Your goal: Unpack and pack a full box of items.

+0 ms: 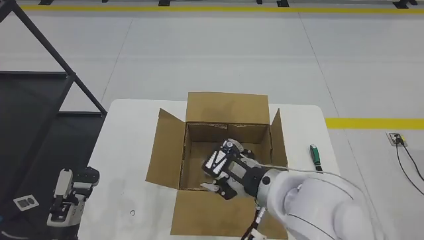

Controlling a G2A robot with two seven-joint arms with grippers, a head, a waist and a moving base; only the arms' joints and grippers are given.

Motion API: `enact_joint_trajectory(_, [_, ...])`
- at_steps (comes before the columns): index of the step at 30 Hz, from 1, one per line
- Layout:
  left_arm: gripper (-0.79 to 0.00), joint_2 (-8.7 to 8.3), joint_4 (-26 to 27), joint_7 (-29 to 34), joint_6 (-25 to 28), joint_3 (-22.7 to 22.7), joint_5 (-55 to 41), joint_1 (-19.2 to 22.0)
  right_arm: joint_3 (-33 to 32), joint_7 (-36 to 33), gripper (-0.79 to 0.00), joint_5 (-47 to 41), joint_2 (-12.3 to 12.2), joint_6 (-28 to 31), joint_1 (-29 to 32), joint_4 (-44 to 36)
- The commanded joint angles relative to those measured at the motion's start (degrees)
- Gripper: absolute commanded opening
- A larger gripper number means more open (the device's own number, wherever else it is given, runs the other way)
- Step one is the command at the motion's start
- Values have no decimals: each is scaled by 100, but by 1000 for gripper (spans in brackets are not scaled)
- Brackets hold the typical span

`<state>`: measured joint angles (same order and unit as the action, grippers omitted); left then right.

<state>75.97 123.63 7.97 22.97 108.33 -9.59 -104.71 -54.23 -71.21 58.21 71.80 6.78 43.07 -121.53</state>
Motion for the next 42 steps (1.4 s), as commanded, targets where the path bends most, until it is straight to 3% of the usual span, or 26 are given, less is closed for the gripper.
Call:
enact_joint_trajectory(1, [0, 4, 7, -7, 36, 59, -57, -52, 464, -17, 0, -13, 120, -262, -507, 632])
enact_joint_trajectory(10, [0, 13, -12, 53, 106, 160, -202, -129, 1263, 42, 0, -350, 549, -1134, -1536, 2743])
enact_joint_trajectory(23, [0, 17, 3, 8, 166, 166, -232, -98, 1304, -58, 0, -426, 575, -1155, -1567, 2803])
enact_joint_trajectory(28, [0, 15, 37, 92, 77, 128, -187, -36, 1454, 218, 0, -582, 659, -799, -1579, 3334])
enact_joint_trajectory(32, [0, 20, 10, 67, 85, 166, -211, -63, 1758, 241, 0, -747, 829, -496, -1894, 4188])
enact_joint_trajectory(36, [0, 27, -1, 34, 101, 226, -254, -104, 2104, 333, 0, -1007, 1041, 301, -2274, 5111])
enact_joint_trajectory(42, [0, 38, 12, 7, 115, 261, -249, -129, 2420, 589, 0, -1109, 1307, 764, -2566, 6122])
